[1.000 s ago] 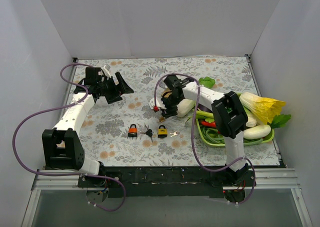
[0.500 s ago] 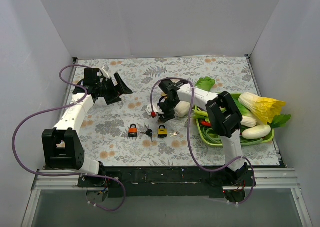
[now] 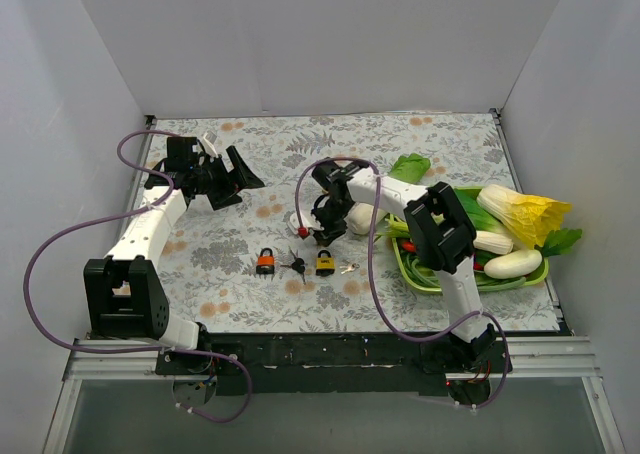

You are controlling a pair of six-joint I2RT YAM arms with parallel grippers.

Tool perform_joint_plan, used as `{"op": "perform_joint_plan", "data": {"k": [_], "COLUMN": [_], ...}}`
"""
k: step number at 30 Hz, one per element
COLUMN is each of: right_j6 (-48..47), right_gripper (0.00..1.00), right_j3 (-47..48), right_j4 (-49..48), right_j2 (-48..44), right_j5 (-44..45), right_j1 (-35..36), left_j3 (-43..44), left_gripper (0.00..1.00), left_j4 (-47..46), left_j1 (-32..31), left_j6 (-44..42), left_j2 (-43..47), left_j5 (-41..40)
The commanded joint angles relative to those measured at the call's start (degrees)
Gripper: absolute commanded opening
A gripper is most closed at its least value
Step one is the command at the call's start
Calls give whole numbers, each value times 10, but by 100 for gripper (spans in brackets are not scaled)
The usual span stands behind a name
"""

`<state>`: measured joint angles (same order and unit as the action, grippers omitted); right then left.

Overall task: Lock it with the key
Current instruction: Pick up the lock from the center of the board.

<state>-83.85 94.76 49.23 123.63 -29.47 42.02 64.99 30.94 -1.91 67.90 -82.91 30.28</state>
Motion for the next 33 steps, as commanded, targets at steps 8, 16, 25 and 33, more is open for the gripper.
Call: {"op": "perform_joint_plan", "data": {"k": [8,16,25,33], "right_j6": [185,536,1024,1271], "right_gripper": [1,1,1,1], "right_j3": [146,232,165,57], "right_j4": [-35,-170,-379,-466], "right_j2": [33,-14,-101,-142], "right_j5": [32,-4,-64,-3], "right_j1": [-3,-26,-92,-99], "left_j3": [15,49,-101,-145], "left_gripper": [86,98,93,88], "left_j4": [-16,-106,-292,-325], "left_j1": [36,150,147,-26], "left_j6": [-23,14,138,80], "left_j2": [21,47,113,153], "left_j5": [39,141,228,73]}}
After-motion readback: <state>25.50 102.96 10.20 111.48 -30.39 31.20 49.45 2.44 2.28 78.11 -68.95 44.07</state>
